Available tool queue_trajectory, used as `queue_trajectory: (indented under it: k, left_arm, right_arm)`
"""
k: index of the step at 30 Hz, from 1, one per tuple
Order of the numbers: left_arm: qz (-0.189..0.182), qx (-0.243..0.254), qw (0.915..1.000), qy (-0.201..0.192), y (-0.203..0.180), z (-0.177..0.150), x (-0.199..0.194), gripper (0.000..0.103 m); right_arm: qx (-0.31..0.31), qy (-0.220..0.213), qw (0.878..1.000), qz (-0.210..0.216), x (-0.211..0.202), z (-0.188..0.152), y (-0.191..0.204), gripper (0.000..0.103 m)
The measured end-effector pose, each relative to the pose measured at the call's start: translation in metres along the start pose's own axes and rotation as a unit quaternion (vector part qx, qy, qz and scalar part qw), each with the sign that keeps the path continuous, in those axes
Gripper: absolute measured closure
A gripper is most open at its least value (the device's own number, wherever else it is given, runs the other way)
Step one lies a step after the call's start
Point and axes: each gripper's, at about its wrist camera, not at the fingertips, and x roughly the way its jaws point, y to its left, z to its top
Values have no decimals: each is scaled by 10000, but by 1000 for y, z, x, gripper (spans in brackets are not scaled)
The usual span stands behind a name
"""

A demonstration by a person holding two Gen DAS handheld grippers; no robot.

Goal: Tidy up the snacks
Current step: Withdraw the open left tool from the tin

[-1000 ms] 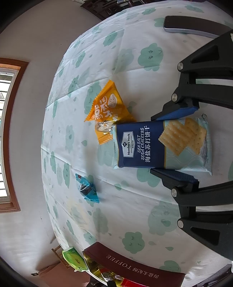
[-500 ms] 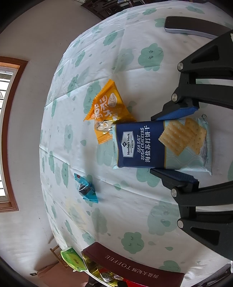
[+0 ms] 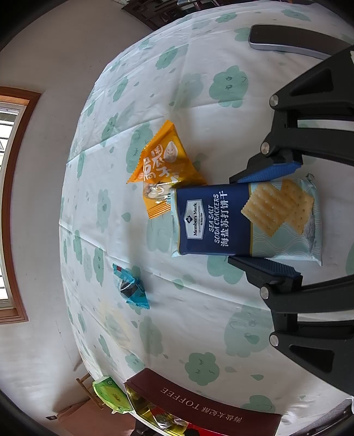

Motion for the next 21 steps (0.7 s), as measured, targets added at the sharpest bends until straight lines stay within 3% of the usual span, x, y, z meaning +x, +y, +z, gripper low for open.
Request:
queue_trajectory:
  k: [21]
  left_arm:
    - [-122,-273,9994,-143,19,-7,-15,30]
  right_arm:
    - [218,158,9996,10,-14,0,20,53]
